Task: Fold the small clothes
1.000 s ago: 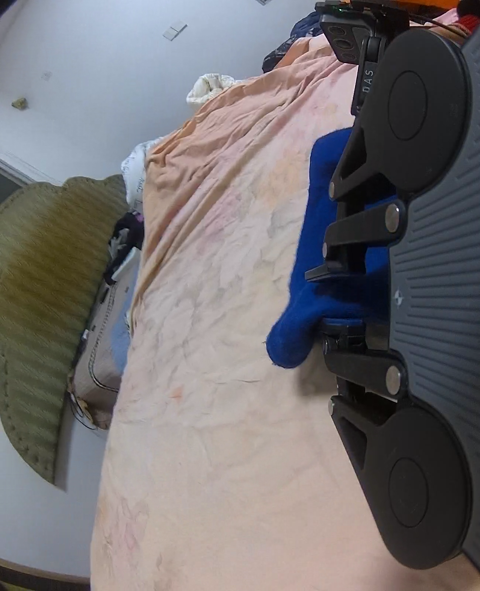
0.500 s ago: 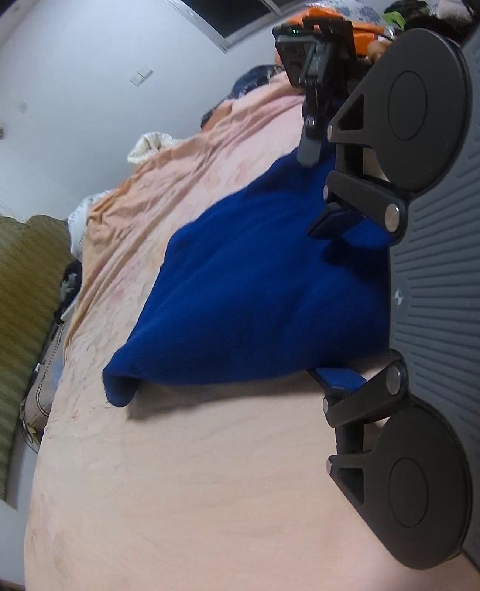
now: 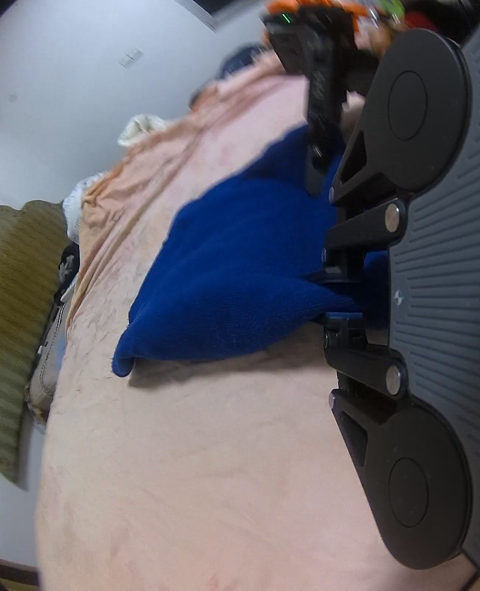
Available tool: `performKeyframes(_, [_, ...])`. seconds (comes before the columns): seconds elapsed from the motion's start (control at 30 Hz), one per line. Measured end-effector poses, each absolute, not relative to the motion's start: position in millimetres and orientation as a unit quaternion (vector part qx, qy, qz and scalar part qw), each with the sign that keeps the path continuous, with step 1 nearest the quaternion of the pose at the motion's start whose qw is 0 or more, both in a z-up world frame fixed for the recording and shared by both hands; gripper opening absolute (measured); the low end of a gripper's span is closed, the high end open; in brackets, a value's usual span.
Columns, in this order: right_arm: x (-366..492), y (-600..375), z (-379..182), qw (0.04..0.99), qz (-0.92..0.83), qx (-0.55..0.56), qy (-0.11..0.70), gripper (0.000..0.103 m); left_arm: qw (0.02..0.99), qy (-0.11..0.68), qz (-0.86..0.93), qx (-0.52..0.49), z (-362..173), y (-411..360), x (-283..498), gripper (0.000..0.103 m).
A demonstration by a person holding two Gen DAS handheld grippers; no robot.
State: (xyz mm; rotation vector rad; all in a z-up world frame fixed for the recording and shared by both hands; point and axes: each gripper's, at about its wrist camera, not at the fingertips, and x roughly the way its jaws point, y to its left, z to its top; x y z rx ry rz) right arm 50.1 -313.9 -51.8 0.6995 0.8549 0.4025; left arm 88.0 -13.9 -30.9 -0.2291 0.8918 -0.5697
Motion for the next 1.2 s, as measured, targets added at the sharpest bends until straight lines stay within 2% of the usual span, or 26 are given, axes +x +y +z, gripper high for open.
performKeyframes(0.03, [45.5,-313.2,-44.8,0.842,0.176,0.318,0.399,0.025,0.866,0.416,-0.263,-0.094,-24.9,-17.2,83.0,0.018])
performKeyframes(0.1, [34.6,-304.0,-26.9,0.877,0.147,0.251,0.383,0.041,0.882,0.393,-0.251,-0.060,-14.4,-23.4,73.9,0.029])
performKeyframes(0.13, [29.9,-297.9,-19.5,0.892,0.131,0.210,0.378,0.046,0.891,0.382,-0.242,-0.045,-11.3,-25.9,70.4,0.046])
performKeyframes(0.17, [26.8,-293.5,-17.1,0.900,0.120,0.183,0.377,0.051,0.896,0.378,-0.229,-0.036,-11.4,-27.3,68.6,0.069])
performKeyframes(0.2, [25.5,-289.6,-17.4,0.903,0.111,0.162,0.381,0.052,0.901,0.378,-0.212,-0.033,-12.9,-28.0,67.0,0.075])
performKeyframes(0.27, [23.5,-288.2,-18.4,0.906,0.091,0.154,0.384,0.048,0.900,0.384,-0.205,-0.035,-15.5,-29.6,64.1,0.075])
performKeyframes(0.33, [18.0,-282.3,-12.2,0.910,0.059,0.162,0.377,0.052,0.900,0.387,-0.200,-0.028,-17.0,-32.2,58.1,0.075])
performKeyframes(0.5, [-9.5,-259.9,2.2,0.932,0.024,0.124,0.341,0.073,0.907,0.384,-0.174,0.010,-16.8,-43.5,49.4,0.076])
performKeyframes(0.6, [-17.5,-246.8,4.9,0.937,0.029,0.108,0.332,0.080,0.907,0.386,-0.169,0.010,-17.1,-45.8,44.2,0.076])
performKeyframes(0.67, [-18.6,-239.7,4.5,0.939,0.026,0.094,0.329,0.082,0.906,0.388,-0.168,0.004,-18.8,-46.8,40.0,0.082])
performKeyframes(1.2, [-45.0,-216.0,-3.9,0.940,-0.006,0.054,0.337,0.098,0.908,0.395,-0.139,0.015,-30.7,-51.1,20.0,0.083])
